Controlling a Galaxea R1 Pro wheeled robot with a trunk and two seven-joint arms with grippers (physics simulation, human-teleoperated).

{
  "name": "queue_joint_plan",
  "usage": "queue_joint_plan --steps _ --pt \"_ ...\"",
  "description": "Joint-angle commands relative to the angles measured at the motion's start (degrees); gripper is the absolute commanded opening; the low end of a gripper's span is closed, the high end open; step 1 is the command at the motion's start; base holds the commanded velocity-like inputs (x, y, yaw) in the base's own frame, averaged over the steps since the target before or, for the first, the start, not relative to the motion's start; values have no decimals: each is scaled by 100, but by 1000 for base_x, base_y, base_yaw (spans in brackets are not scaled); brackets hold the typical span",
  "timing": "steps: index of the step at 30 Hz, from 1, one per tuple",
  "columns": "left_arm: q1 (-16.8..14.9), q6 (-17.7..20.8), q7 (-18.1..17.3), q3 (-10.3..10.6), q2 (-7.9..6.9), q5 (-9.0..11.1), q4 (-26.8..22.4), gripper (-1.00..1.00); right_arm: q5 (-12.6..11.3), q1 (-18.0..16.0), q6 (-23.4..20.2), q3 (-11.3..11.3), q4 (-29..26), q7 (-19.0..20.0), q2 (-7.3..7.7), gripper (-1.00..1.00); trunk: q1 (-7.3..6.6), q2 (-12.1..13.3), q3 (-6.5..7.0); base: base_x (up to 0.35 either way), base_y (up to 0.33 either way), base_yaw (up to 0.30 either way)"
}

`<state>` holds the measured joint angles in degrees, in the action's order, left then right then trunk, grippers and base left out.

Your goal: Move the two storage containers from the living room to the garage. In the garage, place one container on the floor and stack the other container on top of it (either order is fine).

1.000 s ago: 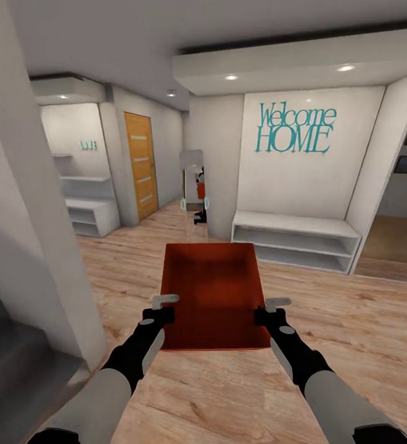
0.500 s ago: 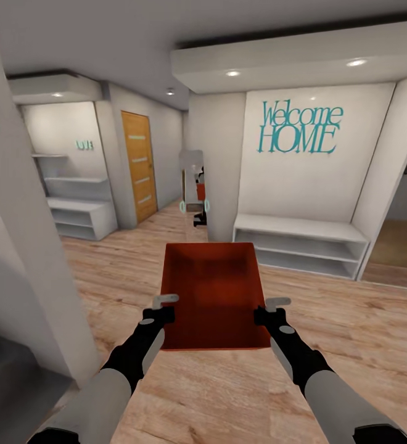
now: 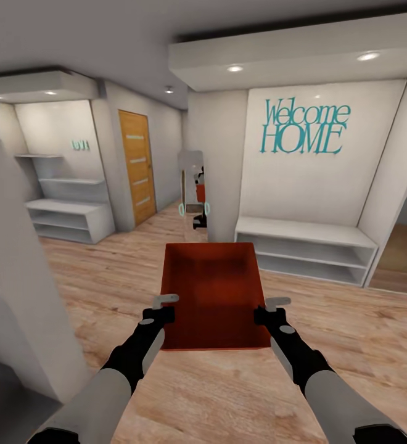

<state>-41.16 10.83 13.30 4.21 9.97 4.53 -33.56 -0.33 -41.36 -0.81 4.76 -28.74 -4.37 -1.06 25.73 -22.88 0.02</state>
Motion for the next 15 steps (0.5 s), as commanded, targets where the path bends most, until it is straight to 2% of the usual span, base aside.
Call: queue_joint_plan --steps 1,7,15 --pt "2 33 67 15 -4 76 7 -100 17 -4 27 0 -26 -20 -3 -100 5 -4 -2 322 0 0" --pt "2 33 67 14 -2 83 -1 -100 13 -4 25 -1 -26 -34 -24 -100 5 -4 -2 322 0 30" --pt "2 33 67 17 -2 83 -2 -100 14 -4 -17 -1 -43 -21 -26 -100 5 -4 -2 322 0 230"
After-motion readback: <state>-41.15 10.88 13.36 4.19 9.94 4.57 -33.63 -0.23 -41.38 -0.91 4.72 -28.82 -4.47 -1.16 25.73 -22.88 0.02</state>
